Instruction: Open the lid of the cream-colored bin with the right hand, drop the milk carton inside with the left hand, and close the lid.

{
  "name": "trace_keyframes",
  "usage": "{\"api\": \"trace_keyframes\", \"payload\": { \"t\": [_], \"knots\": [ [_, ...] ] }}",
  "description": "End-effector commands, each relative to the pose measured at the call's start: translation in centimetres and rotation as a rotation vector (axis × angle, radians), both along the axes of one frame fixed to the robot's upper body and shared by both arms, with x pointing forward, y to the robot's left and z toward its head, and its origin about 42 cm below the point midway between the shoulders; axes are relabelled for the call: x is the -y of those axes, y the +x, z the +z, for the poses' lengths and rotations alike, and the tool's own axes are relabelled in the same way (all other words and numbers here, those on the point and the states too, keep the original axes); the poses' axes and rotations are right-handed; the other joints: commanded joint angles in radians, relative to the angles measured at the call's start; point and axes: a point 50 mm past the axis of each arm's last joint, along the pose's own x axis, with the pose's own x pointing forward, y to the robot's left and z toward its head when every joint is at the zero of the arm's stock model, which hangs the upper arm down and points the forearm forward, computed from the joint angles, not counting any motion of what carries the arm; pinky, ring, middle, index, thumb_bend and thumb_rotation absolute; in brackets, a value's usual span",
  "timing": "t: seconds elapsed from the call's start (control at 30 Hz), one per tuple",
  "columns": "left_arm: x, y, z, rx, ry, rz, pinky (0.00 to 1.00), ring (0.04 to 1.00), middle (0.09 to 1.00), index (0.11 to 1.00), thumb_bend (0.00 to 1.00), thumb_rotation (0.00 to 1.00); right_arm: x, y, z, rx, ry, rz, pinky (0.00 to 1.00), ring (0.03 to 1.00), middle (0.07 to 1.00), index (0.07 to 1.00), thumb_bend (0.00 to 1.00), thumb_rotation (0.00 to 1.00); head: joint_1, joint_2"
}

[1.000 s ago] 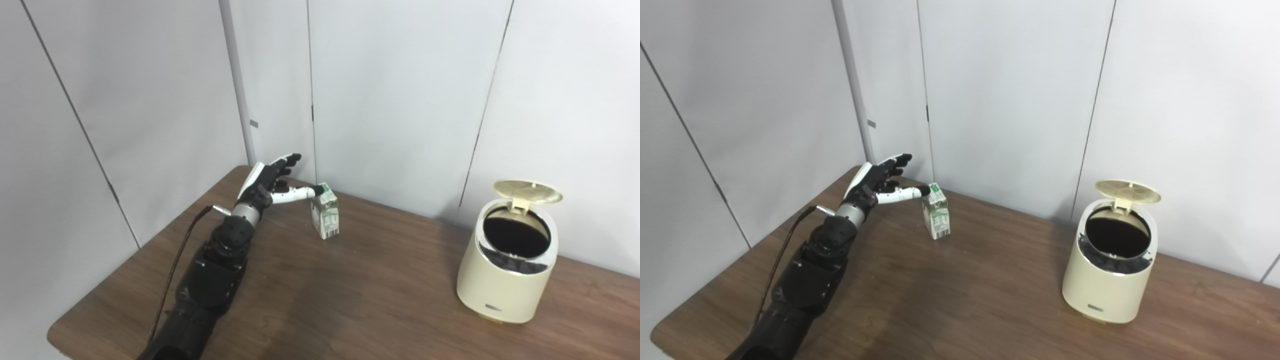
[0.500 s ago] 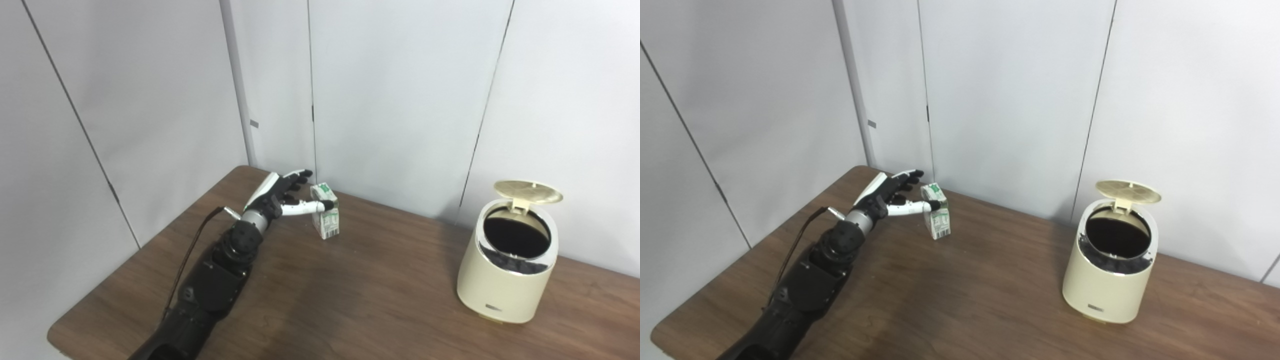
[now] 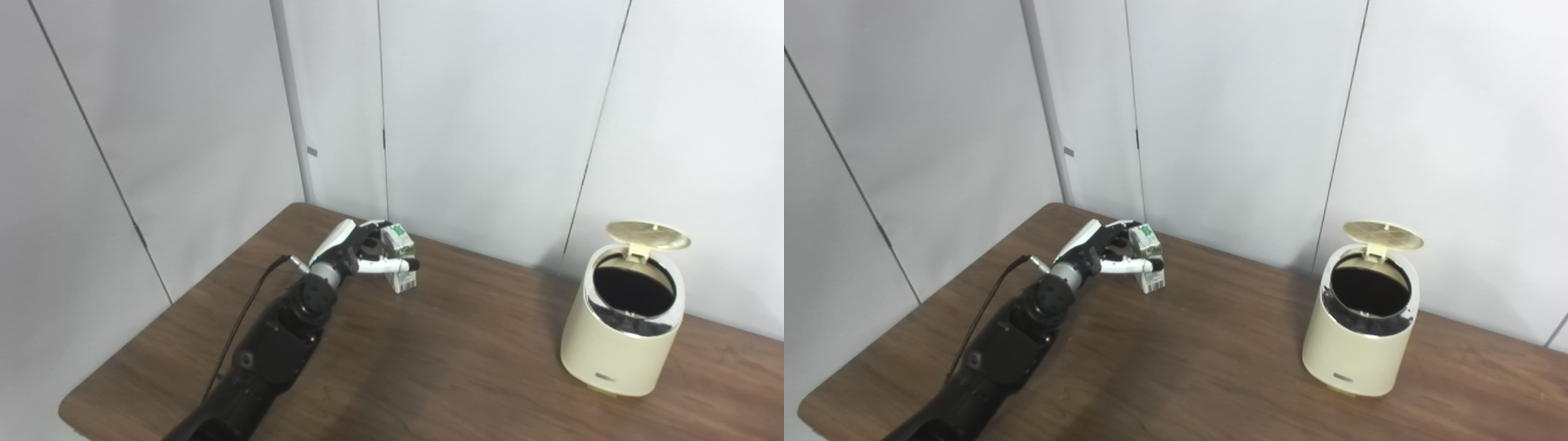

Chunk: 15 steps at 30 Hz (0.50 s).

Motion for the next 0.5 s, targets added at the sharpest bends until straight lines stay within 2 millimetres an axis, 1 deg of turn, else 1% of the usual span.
{"api": "trace_keyframes", "payload": {
  "t": [0.0,0.07,0.13,0.27,0.3,0.33,0.4,0.47],
  "knots": [
    [0.1,1.5,3.1,0.066,0.039,0.036,0.68,0.811,0.871,0.92,1.0,0.43,-0.3,-1.1,-1.1,-0.009,0.025,-0.008,0.5,0.62,0.648,0.616,0.48,0.73,-0.001,0.0],
    [0.2,1.8,2.9,0.048,0.055,0.062,0.65,0.79,0.864,0.916,1.0,0.4,-0.3,-1.0,-1.2,-0.012,0.021,-0.008,0.5,0.621,0.648,0.618,0.48,0.74,-0.008,-0.005],
    [0.2,2.0,2.7,0.046,0.058,0.083,0.68,0.803,0.864,0.914,0.99,0.36,-0.3,-1.0,-1.2,-0.016,0.014,-0.009,0.5,0.624,0.649,0.62,0.47,0.75,-0.01,-0.005],
    [0.1,2.1,2.1,0.074,0.057,0.118,0.68,0.801,0.854,0.91,0.98,0.33,-0.3,-1.0,-1.2,-0.015,0.007,-0.007,0.5,0.622,0.648,0.62,0.47,0.75,-0.012,-0.008],
    [0.1,2.1,2.0,0.085,0.059,0.127,0.67,0.79,0.837,0.893,0.96,0.29,-0.3,-1.0,-1.2,-0.014,0.003,-0.008,0.49,0.62,0.647,0.618,0.47,0.76,-0.013,-0.008],
    [0.2,2.1,1.9,0.095,0.061,0.14,0.67,0.786,0.831,0.888,0.95,0.28,-0.2,-1.1,-1.2,-0.015,0.0,-0.009,0.49,0.619,0.647,0.617,0.47,0.76,-0.015,-0.007],
    [0.3,2.2,1.8,0.112,0.071,0.164,0.64,0.769,0.815,0.866,0.88,0.21,-0.3,-1.1,-1.1,-0.016,0.002,-0.011,0.49,0.617,0.646,0.615,0.49,0.78,-0.017,-0.007],
    [0.4,2.4,1.7,0.15,0.093,0.198,0.61,0.738,0.783,0.829,0.84,0.14,-0.3,-1.1,-1.1,-0.019,0.011,-0.014,0.49,0.616,0.644,0.612,0.51,0.79,-0.019,-0.005]
  ]
}}
